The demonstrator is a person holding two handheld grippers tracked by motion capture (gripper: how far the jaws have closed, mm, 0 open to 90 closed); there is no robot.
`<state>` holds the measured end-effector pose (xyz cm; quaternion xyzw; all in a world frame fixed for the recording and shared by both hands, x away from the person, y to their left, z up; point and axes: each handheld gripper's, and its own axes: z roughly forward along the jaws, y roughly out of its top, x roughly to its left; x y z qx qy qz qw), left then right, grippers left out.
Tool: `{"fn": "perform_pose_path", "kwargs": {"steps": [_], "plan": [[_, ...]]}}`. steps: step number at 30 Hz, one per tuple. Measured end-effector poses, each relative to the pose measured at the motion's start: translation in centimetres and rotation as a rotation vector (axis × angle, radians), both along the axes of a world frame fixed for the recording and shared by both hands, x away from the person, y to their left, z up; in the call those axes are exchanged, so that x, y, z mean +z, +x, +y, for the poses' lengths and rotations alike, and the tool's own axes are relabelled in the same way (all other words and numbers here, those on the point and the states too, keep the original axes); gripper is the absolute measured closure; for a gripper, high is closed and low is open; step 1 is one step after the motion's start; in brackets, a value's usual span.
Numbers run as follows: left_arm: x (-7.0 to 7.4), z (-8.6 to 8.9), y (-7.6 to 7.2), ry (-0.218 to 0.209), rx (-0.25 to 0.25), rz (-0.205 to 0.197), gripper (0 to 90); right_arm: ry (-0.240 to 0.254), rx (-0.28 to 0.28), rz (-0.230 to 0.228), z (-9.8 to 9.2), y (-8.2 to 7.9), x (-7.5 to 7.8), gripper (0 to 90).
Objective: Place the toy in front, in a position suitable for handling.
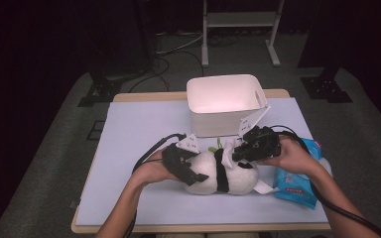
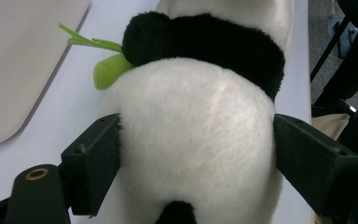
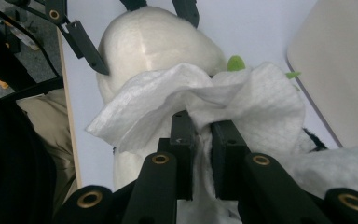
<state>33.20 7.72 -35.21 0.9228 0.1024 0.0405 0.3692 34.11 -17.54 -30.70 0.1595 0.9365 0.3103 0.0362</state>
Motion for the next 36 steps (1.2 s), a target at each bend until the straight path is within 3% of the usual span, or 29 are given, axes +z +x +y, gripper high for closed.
{"fn": "perform_pose_path", "kwargs": {"steps": [5,11,25,31,36], "plan": [[0.1,0.2,-0.1,-0.015,-0.005,0.005,15.9,0.012,-0.010,0.020,-1.0,0.0,-0.3,79.7],[0.0,0.5,0.0,0.009,0.000,0.025,10.3,0.019,-0.019,0.016,-2.1,-0.1,-0.6,79.8],[-0.5,0.9,0.3,-0.028,-0.021,0.053,9.3,0.038,-0.041,0.035,-4.0,-0.2,-1.0,80.2],[-0.5,1.2,0.1,-0.067,0.004,0.048,28.1,0.054,-0.051,0.042,-4.1,-0.2,-1.2,80.3],[0.2,1.3,0.0,-0.075,0.020,0.033,34.4,0.052,-0.042,0.026,-3.5,0.0,-0.8,80.5]]}}
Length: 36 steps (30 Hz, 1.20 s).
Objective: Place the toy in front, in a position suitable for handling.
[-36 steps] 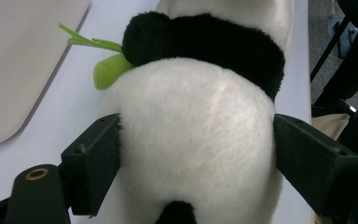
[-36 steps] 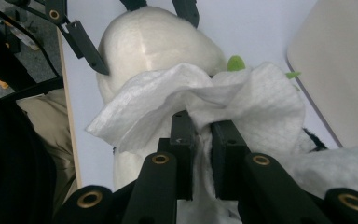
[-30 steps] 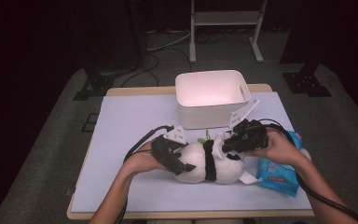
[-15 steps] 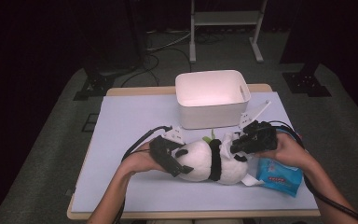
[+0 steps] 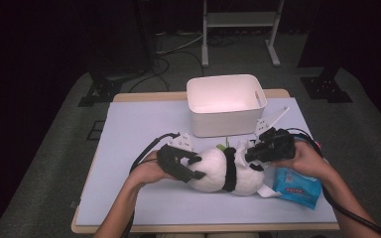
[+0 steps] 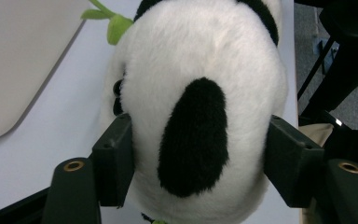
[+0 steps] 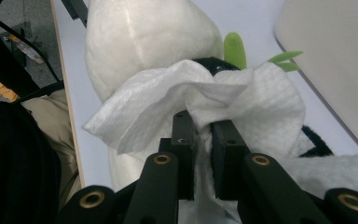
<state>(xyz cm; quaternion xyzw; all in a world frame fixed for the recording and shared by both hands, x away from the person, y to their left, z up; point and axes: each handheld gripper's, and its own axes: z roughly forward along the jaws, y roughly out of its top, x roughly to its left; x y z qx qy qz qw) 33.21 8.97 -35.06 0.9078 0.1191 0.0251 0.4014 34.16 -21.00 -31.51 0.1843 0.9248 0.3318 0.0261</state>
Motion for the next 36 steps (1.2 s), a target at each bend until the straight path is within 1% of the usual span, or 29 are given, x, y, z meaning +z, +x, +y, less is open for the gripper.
{"fn": "perform_pose_path", "kwargs": {"steps": [2,4,6,9,10,12,15,19,21,25,27,28,30,31,32,36], "plan": [[0.2,-0.1,0.0,-0.002,-0.002,-0.005,35.1,-0.010,0.004,-0.011,0.3,0.1,0.2,80.5],[0.5,-0.3,0.0,0.001,-0.006,-0.011,35.2,-0.007,0.009,-0.008,0.7,0.1,0.4,80.6],[0.8,-0.6,-0.1,0.004,-0.009,-0.021,35.3,-0.021,0.016,-0.014,1.2,0.1,0.5,80.6],[1.3,-1.0,-0.2,0.014,-0.013,-0.031,35.3,-0.024,0.035,-0.015,2.0,0.1,0.6,80.6],[1.4,-1.1,-0.2,0.012,-0.016,-0.035,35.4,-0.026,0.039,-0.014,2.2,0.0,0.6,80.6],[1.7,-1.4,-0.2,0.012,-0.021,-0.043,35.6,-0.020,0.051,-0.012,2.6,0.0,0.7,80.5],[2.0,-1.6,-0.2,0.020,-0.024,-0.044,35.6,-0.032,0.053,-0.023,2.9,-0.2,0.8,80.5],[1.9,-1.7,-0.2,0.005,-0.037,-0.040,34.8,-0.039,0.056,-0.015,2.4,-0.3,0.7,80.7],[1.8,-1.7,-0.2,-0.008,-0.041,-0.034,31.7,-0.050,0.050,-0.012,2.2,-0.3,0.5,80.7],[1.8,-1.7,-0.2,-0.038,-0.035,-0.023,23.6,-0.038,0.043,-0.005,1.4,-0.4,0.2,80.8],[1.9,-1.6,-0.1,-0.046,-0.030,-0.027,19.7,-0.029,0.040,0.007,1.0,-0.5,0.0,80.8],[1.9,-1.5,-0.1,-0.061,-0.018,-0.017,18.7,-0.025,0.040,0.002,0.7,-0.5,0.0,80.9],[1.9,-1.6,-0.1,-0.065,-0.011,-0.019,15.0,-0.017,0.035,0.002,0.3,-0.5,-0.1,80.8],[1.9,-1.7,-0.1,-0.058,-0.018,-0.015,14.3,-0.015,0.033,0.002,0.1,-0.5,-0.1,80.8],[1.8,-1.8,-0.1,-0.047,-0.027,-0.021,13.9,-0.013,0.031,0.007,-0.1,-0.5,-0.1,80.8],[1.3,-2.0,0.1,-0.060,-0.020,0.004,10.6,-0.011,0.026,0.004,-0.6,-0.6,-0.2,80.8]]}}
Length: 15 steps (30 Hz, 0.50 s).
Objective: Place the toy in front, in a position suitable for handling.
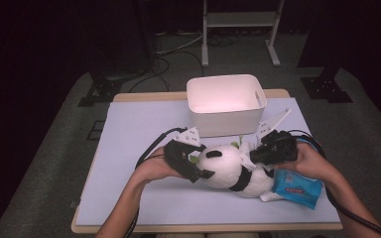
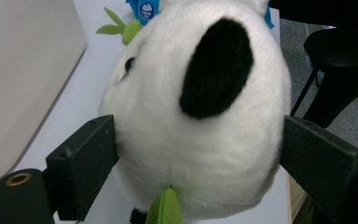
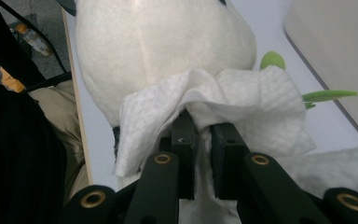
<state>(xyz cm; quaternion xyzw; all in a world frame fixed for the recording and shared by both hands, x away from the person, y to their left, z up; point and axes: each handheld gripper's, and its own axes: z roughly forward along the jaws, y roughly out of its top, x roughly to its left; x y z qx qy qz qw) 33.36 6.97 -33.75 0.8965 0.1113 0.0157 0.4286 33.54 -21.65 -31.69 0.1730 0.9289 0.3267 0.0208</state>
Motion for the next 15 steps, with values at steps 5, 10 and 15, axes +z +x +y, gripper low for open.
{"fn": "perform_pose_path", "kwargs": {"steps": [5,10,15], "plan": [[-0.63,-0.04,0.25,-0.010,-0.010,0.021,8.8,0.006,-0.005,0.007,-0.41,0.00,-0.13,80.8],[-0.59,-0.48,0.02,-0.017,-0.008,-0.001,16.5,0.006,-0.013,0.010,-0.56,0.07,-0.24,80.9],[0.20,-0.09,-0.13,-0.019,0.014,-0.026,29.4,0.023,-0.017,0.000,-0.40,0.11,0.00,81.0]]}}
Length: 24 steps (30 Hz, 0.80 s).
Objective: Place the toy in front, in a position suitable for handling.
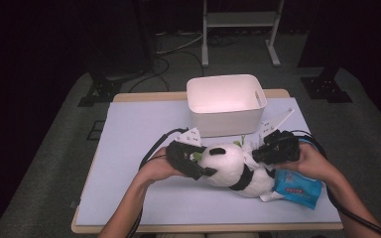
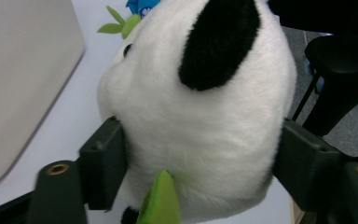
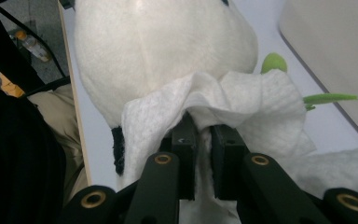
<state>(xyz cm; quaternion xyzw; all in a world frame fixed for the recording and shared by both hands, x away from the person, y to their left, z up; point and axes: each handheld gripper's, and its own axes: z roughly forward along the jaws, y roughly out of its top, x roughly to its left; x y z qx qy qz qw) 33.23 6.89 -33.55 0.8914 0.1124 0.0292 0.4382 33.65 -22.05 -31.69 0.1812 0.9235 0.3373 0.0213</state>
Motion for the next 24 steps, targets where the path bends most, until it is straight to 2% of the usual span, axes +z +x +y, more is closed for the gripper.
{"fn": "perform_pose_path", "kwargs": {"steps": [10,14,19,24], "plan": [[2.5,1.5,0.0,-0.003,0.032,-0.028,33.7,0.040,0.000,-0.016,1.2,0.6,0.6,81.2],[3.6,2.2,-0.1,0.018,0.041,-0.044,34.0,0.049,0.010,-0.007,1.9,0.9,0.8,81.2],[4.8,2.8,-0.3,0.041,0.053,-0.066,34.4,0.045,0.028,-0.020,2.8,1.0,1.6,81.2],[5.5,3.0,-0.4,0.069,0.060,-0.074,34.6,0.053,0.043,-0.035,3.5,1.0,2.5,81.2]]}}
